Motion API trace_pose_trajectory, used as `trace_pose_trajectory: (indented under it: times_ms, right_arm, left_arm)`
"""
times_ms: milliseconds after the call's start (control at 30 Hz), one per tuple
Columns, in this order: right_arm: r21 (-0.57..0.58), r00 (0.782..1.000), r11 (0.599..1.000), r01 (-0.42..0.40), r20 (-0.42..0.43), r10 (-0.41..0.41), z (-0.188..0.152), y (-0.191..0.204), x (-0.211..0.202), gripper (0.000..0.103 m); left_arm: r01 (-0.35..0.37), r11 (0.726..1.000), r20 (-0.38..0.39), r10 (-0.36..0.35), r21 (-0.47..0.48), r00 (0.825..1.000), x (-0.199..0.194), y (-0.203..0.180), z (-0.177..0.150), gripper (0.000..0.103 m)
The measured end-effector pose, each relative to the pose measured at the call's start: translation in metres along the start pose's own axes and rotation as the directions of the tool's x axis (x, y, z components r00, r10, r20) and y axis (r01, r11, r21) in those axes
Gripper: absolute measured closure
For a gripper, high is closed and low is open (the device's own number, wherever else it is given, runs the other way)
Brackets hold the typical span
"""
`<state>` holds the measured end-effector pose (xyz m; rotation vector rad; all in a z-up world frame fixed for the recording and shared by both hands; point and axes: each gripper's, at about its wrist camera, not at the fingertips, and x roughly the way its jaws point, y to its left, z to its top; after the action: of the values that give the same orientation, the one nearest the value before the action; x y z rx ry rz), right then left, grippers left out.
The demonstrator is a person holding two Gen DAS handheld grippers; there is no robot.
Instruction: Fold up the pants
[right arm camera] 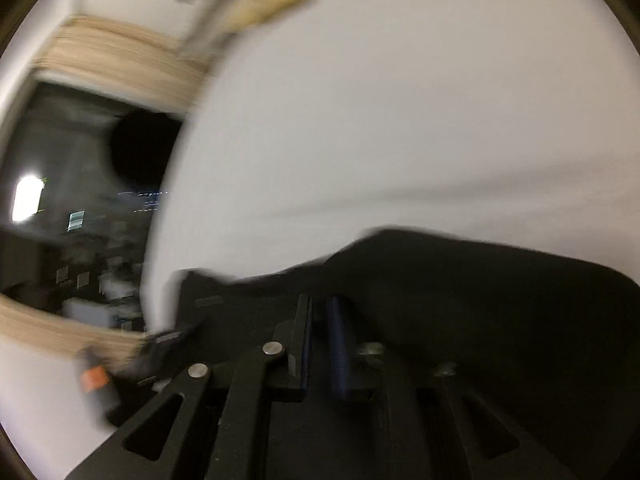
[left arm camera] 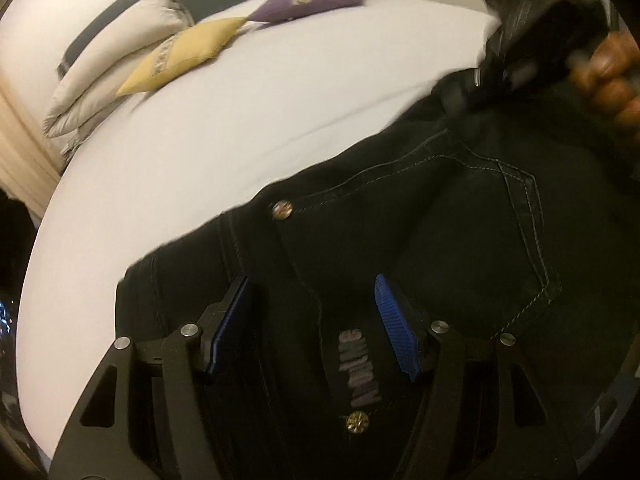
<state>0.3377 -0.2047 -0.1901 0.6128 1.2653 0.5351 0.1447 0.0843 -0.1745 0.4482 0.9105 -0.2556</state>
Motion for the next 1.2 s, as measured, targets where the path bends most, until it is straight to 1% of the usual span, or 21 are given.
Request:
trace_pose_trajectory:
  times_ms: [67,200,267,300,367,467,533,567,600,667,700,733,800,833,900,967,1000,1033,1067,1100,1200]
  right_arm:
    - [0.070,0.997,0.996,-0.063,0.046,0.060,0.007,-0.025,-0.002,0.103]
    - [0.154,0.984,0.988,0.023,0.171,-0.050,0.008,-0.052,-0.041,0.103]
    - [0.151,0.977,0.988,0.021,0.207,-0.053,0.004,-0.046,-0.057,0.100]
    - [0.113,0.973,0.993,-0.020,0.229,-0.007,0.000,-0.033,-0.063,0.100]
    - [0.016,0.975,0.993,-0.113,0.195,0.107,-0.007,0.003,-0.054,0.100]
    - [-0.077,0.988,0.989,-0.129,0.080,0.135,-0.016,0.037,-0.019,0.078]
    - [-0.058,0.996,0.995,-0.086,0.023,0.088,-0.018,0.027,0.006,0.085]
    - [0.005,0.996,0.996,-0.089,0.017,0.089,-0.016,0.004,0.011,0.103]
    - [0.051,0.993,0.993,-0.110,0.035,0.108,-0.015,-0.014,0.005,0.103]
    - [0.107,0.984,0.987,-0.121,0.145,0.105,-0.015,-0.048,-0.031,0.103]
    - [0.109,0.978,0.994,0.007,0.205,-0.029,-0.020,-0.064,-0.060,0.103]
    - [0.119,0.965,0.992,0.052,0.249,-0.080,-0.025,-0.079,-0.082,0.103]
    - [0.239,0.946,0.971,0.021,0.310,-0.097,-0.050,-0.127,-0.136,0.102]
    - [0.283,0.934,0.959,-0.014,0.345,-0.088,-0.064,-0.139,-0.161,0.097]
    - [0.220,0.896,0.973,-0.068,0.442,-0.038,-0.096,-0.138,-0.209,0.082]
    - [0.168,0.894,0.981,-0.098,0.449,0.013,-0.122,-0.136,-0.224,0.061]
    - [0.182,0.902,0.980,-0.076,0.431,-0.010,-0.135,-0.145,-0.229,0.059]
    - [0.217,0.906,0.974,-0.059,0.421,-0.038,-0.147,-0.159,-0.231,0.059]
    - [0.271,0.906,0.961,-0.060,0.420,-0.062,-0.161,-0.179,-0.234,0.072]
    - [0.330,0.899,0.939,-0.101,0.434,-0.055,-0.177,-0.204,-0.238,0.103]
    - [0.419,0.866,0.893,-0.165,0.495,-0.073,-0.220,-0.248,-0.269,0.103]
  left_arm:
    - [0.003,1.000,0.009,-0.002,-0.029,1.000,-0.001,0.003,-0.004,0.040]
    - [-0.008,0.998,0.037,0.010,-0.065,0.999,-0.008,0.013,-0.016,0.040]
    - [-0.019,0.997,0.055,0.023,-0.076,0.998,-0.014,0.013,-0.023,0.040]
    - [-0.023,0.996,0.056,0.027,-0.087,0.998,-0.013,0.013,-0.025,0.040]
    - [-0.024,0.993,0.052,0.030,-0.113,0.998,-0.011,0.014,-0.027,0.040]
    - [-0.030,0.994,0.049,0.036,-0.109,0.998,-0.011,0.012,-0.025,0.040]
    - [-0.033,0.994,0.054,0.039,-0.102,0.998,-0.015,0.009,-0.032,0.040]
    - [-0.029,0.994,0.056,0.035,-0.106,0.998,-0.015,0.011,-0.033,0.040]
    - [-0.021,0.993,0.059,0.028,-0.116,0.998,-0.014,0.013,-0.035,0.040]
    - [-0.015,0.991,0.060,0.023,-0.133,0.998,-0.014,0.014,-0.036,0.040]
    - [-0.018,0.991,0.060,0.026,-0.133,0.998,-0.015,0.012,-0.037,0.040]
    - [-0.023,0.991,0.059,0.031,-0.132,0.998,-0.015,0.010,-0.038,0.040]
    - [-0.029,0.990,0.057,0.037,-0.135,0.998,-0.015,0.008,-0.037,0.040]
    - [-0.034,0.990,0.055,0.042,-0.140,0.998,-0.016,0.006,-0.037,0.040]
    - [-0.047,0.987,0.049,0.055,-0.153,0.997,-0.017,0.004,-0.037,0.040]
    - [-0.065,0.986,0.038,0.071,-0.153,0.997,-0.011,0.005,-0.026,0.040]
    - [-0.077,0.986,0.030,0.082,-0.148,0.996,-0.010,0.004,-0.024,0.040]
    - [-0.087,0.986,0.023,0.091,-0.144,0.996,-0.012,0.002,-0.022,0.040]
    - [-0.096,0.986,0.015,0.099,-0.140,0.995,-0.012,0.001,-0.021,0.040]
    - [-0.108,0.985,0.006,0.110,-0.134,0.994,-0.012,-0.001,-0.020,0.040]
    - [-0.127,0.984,-0.016,0.126,-0.124,0.992,-0.010,-0.002,-0.016,0.040]
